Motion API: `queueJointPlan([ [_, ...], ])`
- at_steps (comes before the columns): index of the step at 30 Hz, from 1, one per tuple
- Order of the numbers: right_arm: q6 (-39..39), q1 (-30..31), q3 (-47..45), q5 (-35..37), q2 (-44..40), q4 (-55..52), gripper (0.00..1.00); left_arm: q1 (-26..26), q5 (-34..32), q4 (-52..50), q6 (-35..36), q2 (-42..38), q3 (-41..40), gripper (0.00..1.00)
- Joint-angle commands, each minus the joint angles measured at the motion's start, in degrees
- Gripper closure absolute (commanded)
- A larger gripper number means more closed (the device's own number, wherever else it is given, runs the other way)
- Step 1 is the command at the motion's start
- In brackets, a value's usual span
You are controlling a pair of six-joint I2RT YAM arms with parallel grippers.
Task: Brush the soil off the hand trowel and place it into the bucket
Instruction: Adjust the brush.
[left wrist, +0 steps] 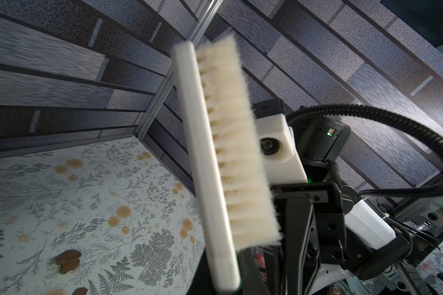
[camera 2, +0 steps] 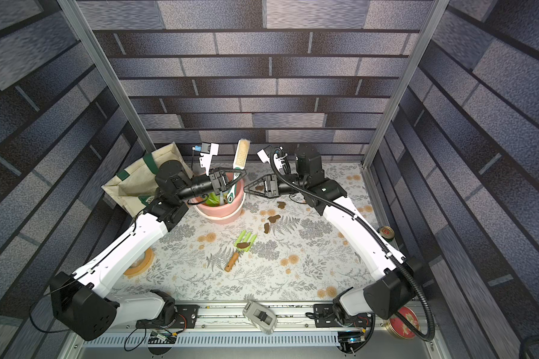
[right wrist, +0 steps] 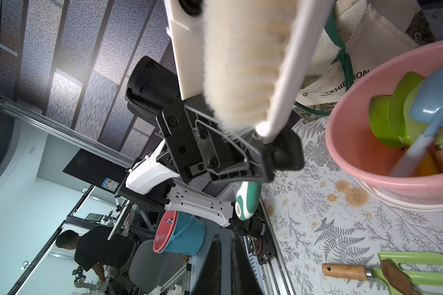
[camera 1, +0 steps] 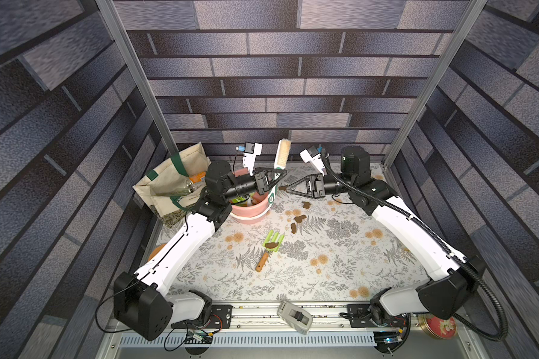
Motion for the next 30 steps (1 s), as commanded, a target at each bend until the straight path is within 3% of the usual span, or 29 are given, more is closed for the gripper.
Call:
queueJointPlan([
  [1, -1.5, 0.3, 1.8, 3.3, 0.7, -1.3, 0.79, -1.8, -5.9, -5.0, 4.5, -0.5, 1.7, 0.99],
  [4, -2.6, 0.4, 1.3, 9.7, -0.3, -2.3, 0.66, -3.0, -14.5, -6.3, 4.1, -1.2, 1.3, 1.00],
  [8, -3.2, 0.5, -0.8, 18.7, -1.3, -3.0, 0.58, -3.4, -27.2, -2.2, -2.9, -1.8, -1.5, 1.00],
  [12, 2.7, 0.6, -5.1, 16.5, -0.8, 6.3, 0.55, -3.4, -24.7, 9.3, -7.1, -0.2, -3.3, 1.00],
  [22, 6.1, 3.1, -7.1, 15.8, -0.8, 14.8, 0.48, -3.4, -19.7, 16.7, -12.5, 4.6, -0.7, 1.00],
  [30, 4.8, 4.3, -5.7, 16.8, 0.8, 12.0, 0.52, -3.5, -16.6, 20.4, -16.1, 6.2, 1.0, 1.00],
])
